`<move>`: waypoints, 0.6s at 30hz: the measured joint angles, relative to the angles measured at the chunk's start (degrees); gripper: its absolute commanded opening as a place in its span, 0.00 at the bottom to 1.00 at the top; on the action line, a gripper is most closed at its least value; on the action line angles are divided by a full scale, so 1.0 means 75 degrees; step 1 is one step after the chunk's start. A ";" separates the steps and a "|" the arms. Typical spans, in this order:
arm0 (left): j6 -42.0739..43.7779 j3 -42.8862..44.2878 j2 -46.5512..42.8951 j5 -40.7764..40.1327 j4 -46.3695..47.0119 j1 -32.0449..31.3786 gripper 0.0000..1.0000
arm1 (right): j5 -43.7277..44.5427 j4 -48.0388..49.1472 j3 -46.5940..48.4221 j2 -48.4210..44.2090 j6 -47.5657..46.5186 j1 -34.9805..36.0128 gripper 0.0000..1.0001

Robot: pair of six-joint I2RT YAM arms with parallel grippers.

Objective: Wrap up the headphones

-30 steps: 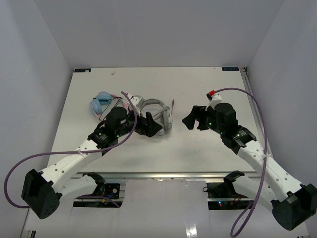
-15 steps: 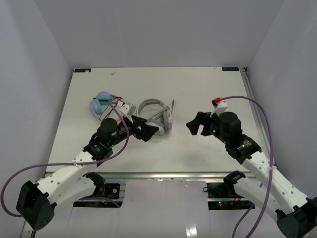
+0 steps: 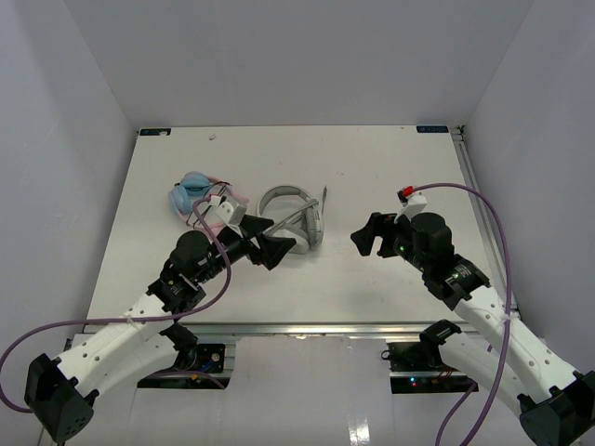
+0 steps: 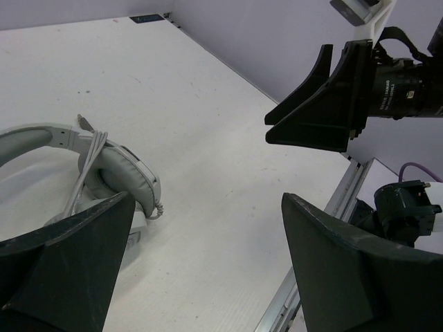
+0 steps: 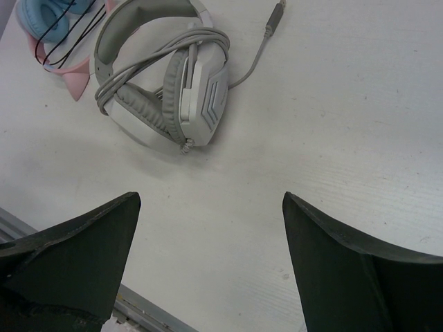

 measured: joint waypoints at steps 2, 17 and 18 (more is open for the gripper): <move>0.0035 -0.0026 -0.0124 -0.0091 0.0026 -0.0021 0.98 | 0.0000 0.0001 0.0000 0.0014 -0.0011 0.0000 0.90; 0.0094 -0.0083 -0.0126 -0.0225 0.0045 -0.0055 0.98 | -0.0006 0.0000 0.0000 0.0038 -0.0047 0.0000 0.90; 0.0094 -0.0083 -0.0124 -0.0224 0.0045 -0.0057 0.98 | -0.0006 0.0001 0.0000 0.0038 -0.0048 0.0000 0.90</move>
